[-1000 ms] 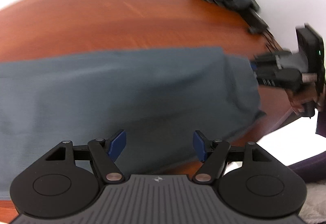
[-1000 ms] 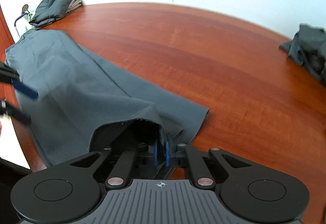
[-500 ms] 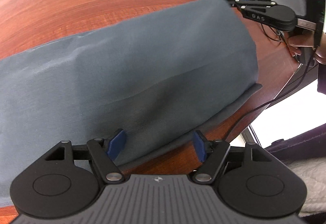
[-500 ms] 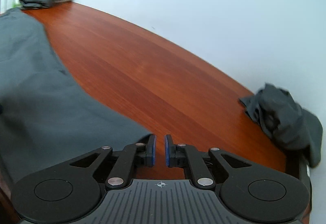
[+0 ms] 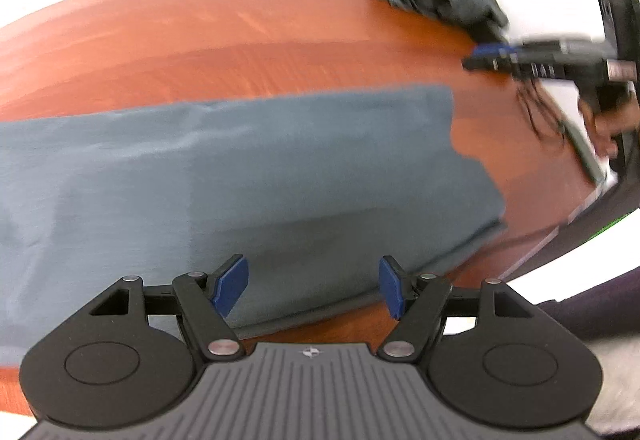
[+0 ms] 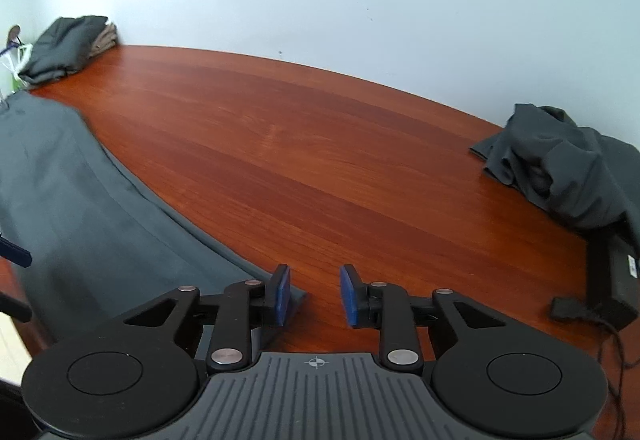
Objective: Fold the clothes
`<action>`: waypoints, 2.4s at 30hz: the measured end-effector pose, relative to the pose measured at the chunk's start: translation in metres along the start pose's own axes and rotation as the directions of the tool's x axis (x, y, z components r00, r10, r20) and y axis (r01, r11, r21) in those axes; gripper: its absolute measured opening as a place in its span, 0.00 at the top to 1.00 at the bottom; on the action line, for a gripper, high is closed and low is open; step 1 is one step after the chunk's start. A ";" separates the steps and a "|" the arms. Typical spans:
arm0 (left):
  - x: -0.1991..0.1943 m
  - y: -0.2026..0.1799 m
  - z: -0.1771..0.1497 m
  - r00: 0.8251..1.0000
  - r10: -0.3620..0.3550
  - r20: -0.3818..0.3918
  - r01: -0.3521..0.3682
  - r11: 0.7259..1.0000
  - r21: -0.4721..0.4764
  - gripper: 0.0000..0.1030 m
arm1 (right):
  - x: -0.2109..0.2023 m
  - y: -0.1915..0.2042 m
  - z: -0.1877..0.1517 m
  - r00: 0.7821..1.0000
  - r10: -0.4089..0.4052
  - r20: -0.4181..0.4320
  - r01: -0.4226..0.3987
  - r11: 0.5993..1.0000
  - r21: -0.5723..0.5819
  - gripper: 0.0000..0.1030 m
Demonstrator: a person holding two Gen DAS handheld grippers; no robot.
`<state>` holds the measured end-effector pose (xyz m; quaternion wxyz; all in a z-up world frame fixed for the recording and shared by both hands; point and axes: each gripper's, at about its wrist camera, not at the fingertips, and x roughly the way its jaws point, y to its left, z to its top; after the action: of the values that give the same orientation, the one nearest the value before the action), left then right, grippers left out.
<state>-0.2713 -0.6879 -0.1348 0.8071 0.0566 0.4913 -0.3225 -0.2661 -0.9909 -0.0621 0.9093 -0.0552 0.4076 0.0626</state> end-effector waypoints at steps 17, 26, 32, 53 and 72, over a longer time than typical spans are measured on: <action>-0.036 -0.119 -0.054 0.920 0.376 0.114 -0.292 0.850 -0.439 0.26 | 0.015 0.000 0.022 0.925 0.359 -0.126 -0.381 0.881 -0.281 0.55; -0.023 -0.212 -0.056 0.846 0.524 0.101 -0.338 0.673 -0.658 0.25 | 0.057 -0.006 0.025 0.853 0.453 -0.259 -0.522 0.719 -0.459 0.56; 0.003 -0.247 -0.039 0.826 0.559 0.068 -0.376 0.638 -0.672 0.24 | 0.067 -0.019 0.033 0.828 0.482 -0.286 -0.556 0.646 -0.523 0.55; 0.094 -0.247 0.013 0.735 0.675 -0.070 -0.560 0.544 -0.625 0.25 | 0.078 -0.037 0.006 0.780 0.530 -0.333 -0.578 0.403 -0.710 0.55; 0.087 -0.265 0.023 0.597 0.789 -0.147 -0.673 0.393 -0.626 0.37 | 0.087 -0.032 0.020 0.753 0.626 -0.203 -0.580 0.486 -0.654 0.96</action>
<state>-0.3792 -0.9455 -0.1353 0.8734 -0.0320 0.4193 0.2455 -0.1885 -1.0135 -0.1123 0.7540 -0.2363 0.3191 0.5234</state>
